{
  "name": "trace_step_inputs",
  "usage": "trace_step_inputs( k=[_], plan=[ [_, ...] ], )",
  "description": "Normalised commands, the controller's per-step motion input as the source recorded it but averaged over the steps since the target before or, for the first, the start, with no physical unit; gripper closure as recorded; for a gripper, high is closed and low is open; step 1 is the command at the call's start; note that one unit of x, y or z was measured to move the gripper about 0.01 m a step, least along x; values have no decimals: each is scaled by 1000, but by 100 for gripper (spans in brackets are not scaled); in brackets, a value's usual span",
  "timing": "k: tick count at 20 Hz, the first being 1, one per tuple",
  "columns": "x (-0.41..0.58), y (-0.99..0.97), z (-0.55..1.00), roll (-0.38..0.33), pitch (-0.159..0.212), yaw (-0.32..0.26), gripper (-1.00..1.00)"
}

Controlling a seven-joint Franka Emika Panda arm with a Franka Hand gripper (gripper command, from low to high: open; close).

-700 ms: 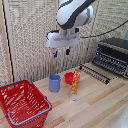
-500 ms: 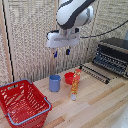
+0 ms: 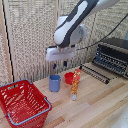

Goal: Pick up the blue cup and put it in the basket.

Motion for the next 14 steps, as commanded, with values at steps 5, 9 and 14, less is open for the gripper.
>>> trace_step_inputs(
  k=[5, 9, 14],
  plan=[
    [-42, -67, -669, -28, 160, 0, -100],
    [0, 0, -632, -31, 124, 0, 100],
    [0, 154, -231, -38, -6, -23, 100]
  ],
)
